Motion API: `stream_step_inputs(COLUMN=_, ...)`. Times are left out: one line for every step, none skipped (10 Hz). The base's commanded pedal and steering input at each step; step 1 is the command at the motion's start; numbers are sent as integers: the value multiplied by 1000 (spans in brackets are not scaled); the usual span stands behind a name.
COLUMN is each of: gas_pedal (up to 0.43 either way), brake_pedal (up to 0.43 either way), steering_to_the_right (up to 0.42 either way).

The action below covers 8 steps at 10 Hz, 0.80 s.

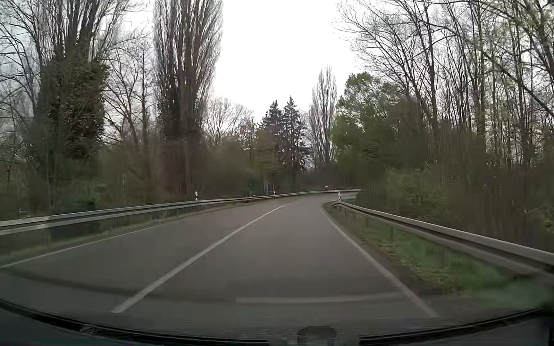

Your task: Follow the waypoints while adhering to traffic rules and regulations

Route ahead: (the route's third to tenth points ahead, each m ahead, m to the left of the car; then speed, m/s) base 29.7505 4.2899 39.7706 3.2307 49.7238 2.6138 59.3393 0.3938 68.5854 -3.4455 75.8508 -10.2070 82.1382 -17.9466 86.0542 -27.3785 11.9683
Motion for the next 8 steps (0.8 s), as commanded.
stream_step_inputs(gas_pedal=0, brake_pedal=0, steering_to_the_right=7)
stream_step_inputs(gas_pedal=0, brake_pedal=0, steering_to_the_right=7)
stream_step_inputs(gas_pedal=0, brake_pedal=0, steering_to_the_right=7)
stream_step_inputs(gas_pedal=0, brake_pedal=0, steering_to_the_right=7)
stream_step_inputs(gas_pedal=0, brake_pedal=0, steering_to_the_right=7)
stream_step_inputs(gas_pedal=0, brake_pedal=0, steering_to_the_right=7)
stream_step_inputs(gas_pedal=0, brake_pedal=0, steering_to_the_right=7)
stream_step_inputs(gas_pedal=0, brake_pedal=0, steering_to_the_right=7)
